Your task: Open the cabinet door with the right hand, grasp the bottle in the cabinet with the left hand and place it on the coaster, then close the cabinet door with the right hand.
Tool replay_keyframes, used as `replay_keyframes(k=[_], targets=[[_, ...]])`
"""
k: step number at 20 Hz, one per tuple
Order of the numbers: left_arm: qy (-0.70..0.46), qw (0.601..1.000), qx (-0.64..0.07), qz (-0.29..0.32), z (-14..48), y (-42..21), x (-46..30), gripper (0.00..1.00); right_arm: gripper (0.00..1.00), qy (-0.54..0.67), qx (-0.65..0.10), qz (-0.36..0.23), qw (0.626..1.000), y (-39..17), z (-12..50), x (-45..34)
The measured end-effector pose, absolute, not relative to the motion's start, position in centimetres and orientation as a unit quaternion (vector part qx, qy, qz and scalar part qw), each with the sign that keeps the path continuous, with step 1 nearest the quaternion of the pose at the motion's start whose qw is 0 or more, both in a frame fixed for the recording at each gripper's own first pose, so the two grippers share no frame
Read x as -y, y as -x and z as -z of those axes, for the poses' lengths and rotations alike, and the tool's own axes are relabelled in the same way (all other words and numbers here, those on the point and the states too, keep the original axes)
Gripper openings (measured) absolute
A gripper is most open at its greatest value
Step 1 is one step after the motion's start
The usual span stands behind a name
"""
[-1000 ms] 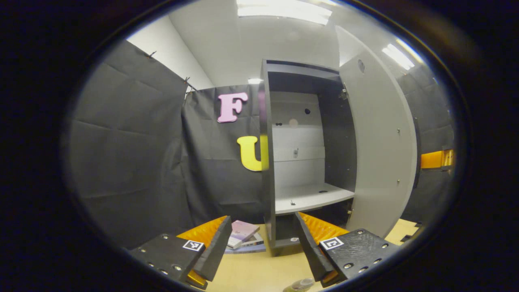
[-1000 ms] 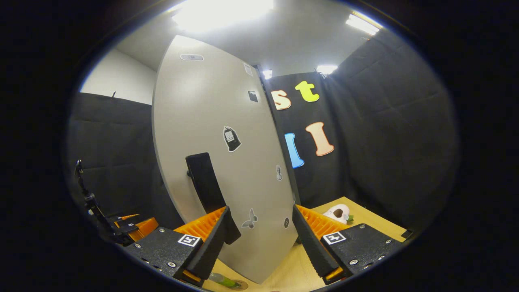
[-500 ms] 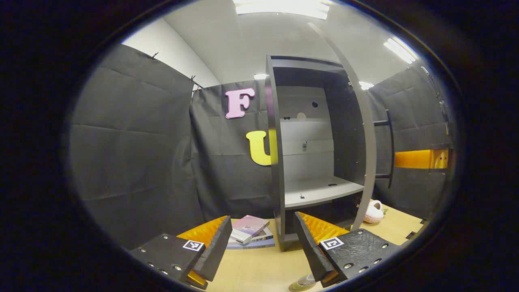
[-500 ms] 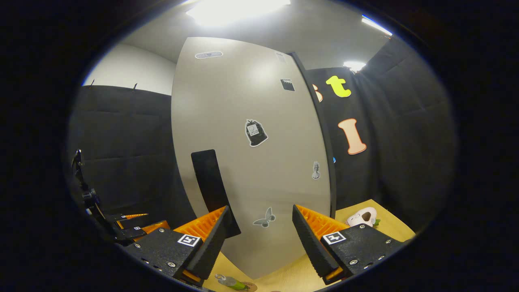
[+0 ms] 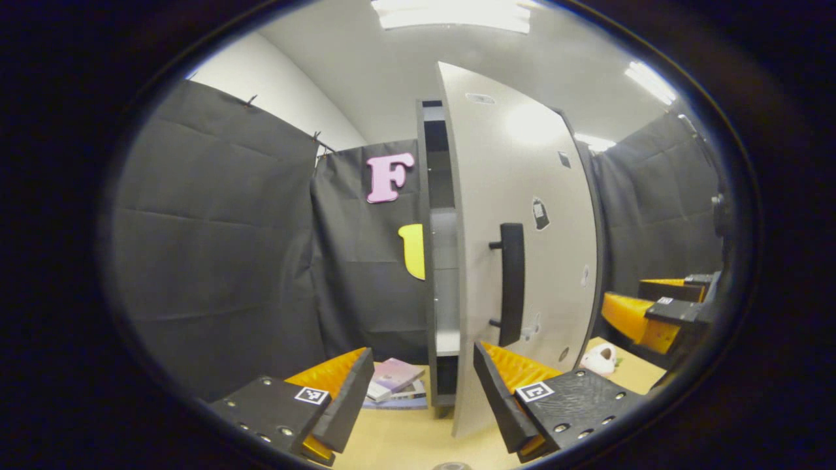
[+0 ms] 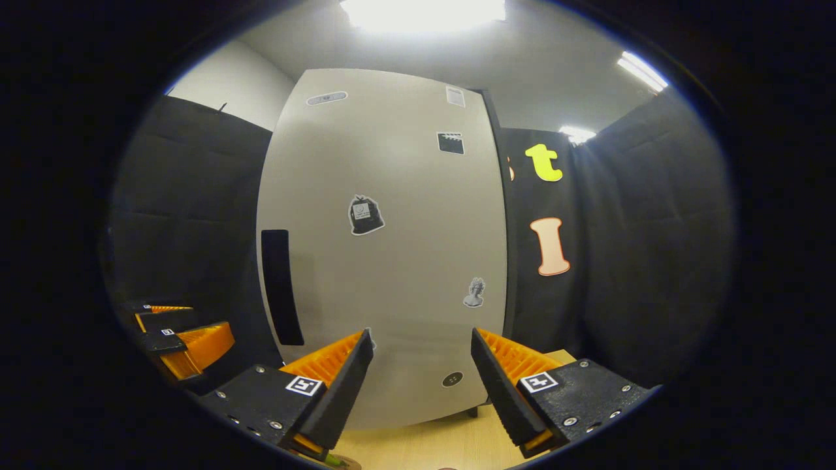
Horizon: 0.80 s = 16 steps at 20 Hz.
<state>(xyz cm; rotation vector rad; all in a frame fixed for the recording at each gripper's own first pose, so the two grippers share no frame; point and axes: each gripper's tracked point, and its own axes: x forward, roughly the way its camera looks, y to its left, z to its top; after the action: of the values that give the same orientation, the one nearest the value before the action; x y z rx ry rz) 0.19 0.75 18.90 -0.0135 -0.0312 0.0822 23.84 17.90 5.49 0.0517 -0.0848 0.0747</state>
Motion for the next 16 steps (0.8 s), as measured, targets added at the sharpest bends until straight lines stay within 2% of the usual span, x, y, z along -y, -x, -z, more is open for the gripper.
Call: replay_keyframes(k=[1, 3, 4, 5, 8, 9, 10, 12, 13, 14, 15, 16], targets=[[0.005, 0.999, 0.022, -0.038, -19.5, -0.8, 0.2, 0.93, 0.94, -0.013, 0.052, -0.037, 0.998, -24.0, -6.1, -17.7], [-0.013, 0.999, 0.029, -0.036, -20.4, -1.9, 1.5, 0.83, 0.91, -0.004, 0.064, -0.048, 0.997, -24.6, -6.5, -18.0], [-0.016, 0.999, 0.033, -0.040, -20.7, -2.2, 1.9, 0.83, 0.94, -0.005, 0.065, -0.052, 0.996, -25.0, -6.4, -17.8], [-0.012, 0.998, 0.036, -0.039, -20.7, -2.7, 2.5, 0.88, 0.94, -0.005, 0.064, -0.057, 0.996, -25.3, -6.2, -17.6], [-0.005, 0.999, 0.034, -0.042, -20.4, -4.2, 3.9, 0.88, 0.94, -0.006, 0.048, -0.063, 0.997, -26.7, -5.6, -16.5], [-0.005, 0.998, 0.039, -0.046, -20.5, -4.5, 4.3, 0.88, 0.91, -0.013, 0.051, -0.063, 0.997, -26.9, -5.7, -16.1], [-0.005, 0.998, 0.047, -0.047, -20.7, -4.7, 4.7, 0.88, 0.94, -0.022, 0.055, -0.062, 0.996, -27.3, -5.8, -15.8], [-0.013, 0.997, 0.049, -0.051, -20.8, -5.1, 5.5, 0.88, 0.94, -0.029, 0.050, -0.058, 0.997, -28.1, -5.6, -15.7], [-0.019, 0.997, 0.044, -0.052, -20.7, -5.0, 5.7, 0.88, 0.91, -0.031, 0.046, -0.056, 0.997, -28.1, -5.5, -15.8], [-0.024, 0.998, 0.037, -0.049, -20.6, -5.1, 6.2, 0.88, 0.94, -0.035, 0.044, -0.059, 0.997, -28.3, -5.6, -16.1], [-0.027, 0.998, 0.038, -0.042, -20.7, -5.1, 6.7, 0.92, 0.94, -0.037, 0.050, -0.063, 0.996, -28.3, -6.0, -16.3], [-0.033, 0.998, 0.041, -0.040, -20.9, -5.1, 6.9, 0.88, 0.94, -0.035, 0.059, -0.064, 0.996, -28.2, -6.4, -16.4]])
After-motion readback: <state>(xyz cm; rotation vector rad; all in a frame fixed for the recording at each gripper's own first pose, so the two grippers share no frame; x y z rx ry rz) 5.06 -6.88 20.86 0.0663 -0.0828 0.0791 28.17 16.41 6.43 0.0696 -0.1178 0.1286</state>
